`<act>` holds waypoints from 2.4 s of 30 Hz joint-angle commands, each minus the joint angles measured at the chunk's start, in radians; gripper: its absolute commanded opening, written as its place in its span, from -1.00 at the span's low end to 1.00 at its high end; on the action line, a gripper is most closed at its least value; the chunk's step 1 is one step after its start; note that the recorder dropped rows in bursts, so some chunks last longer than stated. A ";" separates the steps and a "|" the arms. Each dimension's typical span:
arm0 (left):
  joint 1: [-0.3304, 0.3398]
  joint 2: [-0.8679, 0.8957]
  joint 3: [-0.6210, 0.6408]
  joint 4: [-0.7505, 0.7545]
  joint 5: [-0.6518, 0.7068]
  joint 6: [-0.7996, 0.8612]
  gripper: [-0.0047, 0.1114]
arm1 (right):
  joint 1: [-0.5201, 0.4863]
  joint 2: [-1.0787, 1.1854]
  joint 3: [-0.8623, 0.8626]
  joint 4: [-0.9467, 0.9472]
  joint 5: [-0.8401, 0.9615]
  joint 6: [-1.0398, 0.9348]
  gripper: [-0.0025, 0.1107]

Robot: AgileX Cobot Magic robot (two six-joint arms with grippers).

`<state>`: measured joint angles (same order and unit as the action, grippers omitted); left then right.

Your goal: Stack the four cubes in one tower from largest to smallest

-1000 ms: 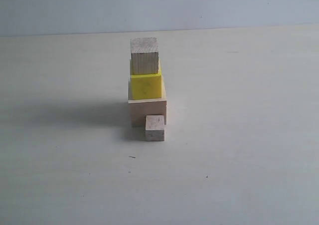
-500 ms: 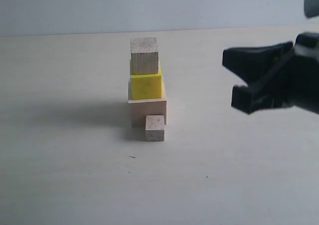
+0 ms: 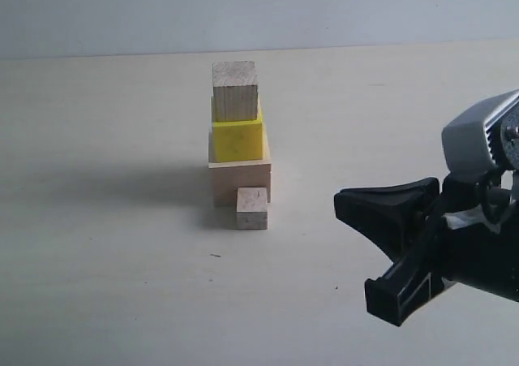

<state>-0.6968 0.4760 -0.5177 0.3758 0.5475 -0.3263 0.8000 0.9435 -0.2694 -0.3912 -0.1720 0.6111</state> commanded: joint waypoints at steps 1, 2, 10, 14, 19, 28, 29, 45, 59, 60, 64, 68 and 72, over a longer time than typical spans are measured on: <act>0.000 0.000 0.002 0.007 -0.019 -0.011 -0.92 | 0.015 0.002 0.008 -0.011 0.074 -0.002 -0.96; 0.000 0.000 0.002 0.007 -0.019 -0.011 -0.92 | 0.015 0.002 0.008 -0.011 0.111 -0.009 -0.96; 0.000 0.000 0.002 0.007 -0.021 -0.011 -0.92 | 0.015 -0.002 0.008 -0.014 0.075 -0.072 -0.96; 0.000 0.000 0.002 0.007 -0.019 -0.011 -0.92 | 0.015 -0.002 0.008 -0.216 -0.439 -0.096 -0.96; 0.000 0.000 0.002 0.007 -0.013 -0.011 -0.92 | 0.015 -0.002 0.046 -0.258 -0.432 -0.118 -0.96; 0.000 0.000 0.002 0.007 -0.019 -0.011 -0.92 | 0.015 0.064 0.054 -0.157 -0.330 -0.107 -0.96; 0.000 0.000 0.002 0.007 -0.019 -0.011 -0.92 | 0.015 0.081 0.054 -0.152 -0.330 -0.107 -0.96; 0.000 0.000 0.002 0.007 -0.028 -0.011 -0.92 | 0.015 0.395 -0.025 0.210 -0.319 -0.198 -0.96; 0.000 0.000 0.002 0.007 -0.029 -0.011 -0.92 | 0.015 0.595 -0.191 0.205 -0.166 -0.065 -0.96; 0.000 0.000 0.002 0.007 -0.029 -0.011 -0.92 | 0.015 0.599 -0.191 0.205 -0.166 -0.052 -0.96; 0.000 0.000 0.002 0.007 -0.031 -0.011 -0.92 | 0.015 0.617 -0.226 0.205 -0.137 -0.003 -0.96; 0.000 0.000 0.002 0.007 -0.031 -0.011 -0.92 | 0.015 0.617 -0.282 0.205 -0.035 0.021 -0.96; 0.000 0.000 0.002 0.007 -0.031 -0.011 -0.92 | 0.015 0.619 -0.316 0.203 0.038 0.019 -0.96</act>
<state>-0.6968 0.4760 -0.5177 0.3778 0.5364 -0.3298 0.8128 1.5610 -0.5609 -0.1813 -0.1813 0.6247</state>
